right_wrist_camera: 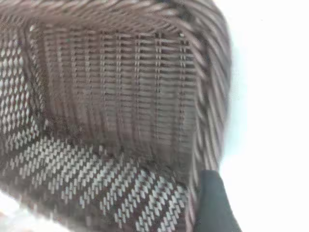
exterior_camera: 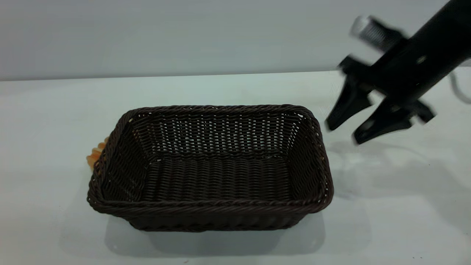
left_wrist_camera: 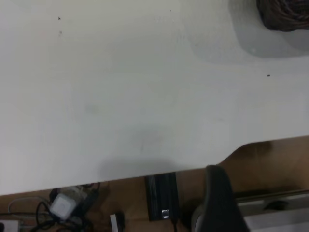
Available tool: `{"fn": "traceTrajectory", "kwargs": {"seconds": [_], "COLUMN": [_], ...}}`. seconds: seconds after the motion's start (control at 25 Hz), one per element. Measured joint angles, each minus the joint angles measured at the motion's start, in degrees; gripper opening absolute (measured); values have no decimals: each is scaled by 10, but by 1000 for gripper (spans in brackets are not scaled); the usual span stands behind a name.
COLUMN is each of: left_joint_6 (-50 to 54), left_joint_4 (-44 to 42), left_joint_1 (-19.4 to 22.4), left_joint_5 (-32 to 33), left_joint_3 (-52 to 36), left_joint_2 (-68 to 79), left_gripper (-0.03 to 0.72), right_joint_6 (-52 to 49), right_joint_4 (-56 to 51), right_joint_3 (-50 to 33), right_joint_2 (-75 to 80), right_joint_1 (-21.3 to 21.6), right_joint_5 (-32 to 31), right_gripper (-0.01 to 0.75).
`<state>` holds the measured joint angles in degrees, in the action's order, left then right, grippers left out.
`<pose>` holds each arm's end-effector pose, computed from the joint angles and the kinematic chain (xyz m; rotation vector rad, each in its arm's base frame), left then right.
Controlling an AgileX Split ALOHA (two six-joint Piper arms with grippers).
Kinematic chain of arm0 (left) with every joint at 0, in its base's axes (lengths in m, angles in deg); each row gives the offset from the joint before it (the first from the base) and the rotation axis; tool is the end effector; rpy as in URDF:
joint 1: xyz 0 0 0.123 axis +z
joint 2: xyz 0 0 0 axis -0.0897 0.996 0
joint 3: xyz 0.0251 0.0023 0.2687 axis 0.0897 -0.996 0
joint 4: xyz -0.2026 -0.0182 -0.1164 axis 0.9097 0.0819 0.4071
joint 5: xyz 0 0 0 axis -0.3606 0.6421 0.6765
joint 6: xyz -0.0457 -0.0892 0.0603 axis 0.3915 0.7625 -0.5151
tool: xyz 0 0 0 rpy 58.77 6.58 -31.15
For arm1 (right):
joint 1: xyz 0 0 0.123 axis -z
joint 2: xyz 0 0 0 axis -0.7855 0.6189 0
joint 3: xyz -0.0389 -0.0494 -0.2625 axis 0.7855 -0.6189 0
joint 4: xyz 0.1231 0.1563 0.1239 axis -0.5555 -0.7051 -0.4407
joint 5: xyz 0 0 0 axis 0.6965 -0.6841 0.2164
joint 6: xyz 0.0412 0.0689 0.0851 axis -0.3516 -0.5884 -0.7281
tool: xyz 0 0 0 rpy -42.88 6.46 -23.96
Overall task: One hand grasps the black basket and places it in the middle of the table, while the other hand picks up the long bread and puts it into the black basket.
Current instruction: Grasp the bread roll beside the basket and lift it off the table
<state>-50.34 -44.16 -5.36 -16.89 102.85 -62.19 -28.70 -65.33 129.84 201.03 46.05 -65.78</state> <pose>0.0726 -0.0067 0.2386 0.0934 2.4743 -0.0477 0.3490 0.0993 0.1019 -0.0347 2.8529 0.8832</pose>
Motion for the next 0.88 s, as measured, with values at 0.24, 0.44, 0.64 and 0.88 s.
{"fn": "traceTrajectory", "kwargs": {"seconds": [0.24, 0.44, 0.64, 0.88], "left_joint_6": [-20, -57, -117, -227], "left_joint_4": [0, 0, 35, 101], "left_joint_1": [0, 0, 0, 0], "left_joint_5": [33, -12, -91, -181], "left_joint_3": [44, 80, 94, 126], "left_joint_2": [79, 187, 305, 493], "left_gripper": [477, 477, 477, 477], "right_joint_6": [-34, -118, -173, -196], "right_joint_4": [138, 278, 327, 329], "right_joint_3": [-1, -45, -115, -152], "right_joint_2": [-121, -243, -372, -496], "right_joint_1": [2, -46, -102, -144], "right_joint_5": [-60, -69, -69, -99], "right_gripper": [510, 510, 510, 510]}}
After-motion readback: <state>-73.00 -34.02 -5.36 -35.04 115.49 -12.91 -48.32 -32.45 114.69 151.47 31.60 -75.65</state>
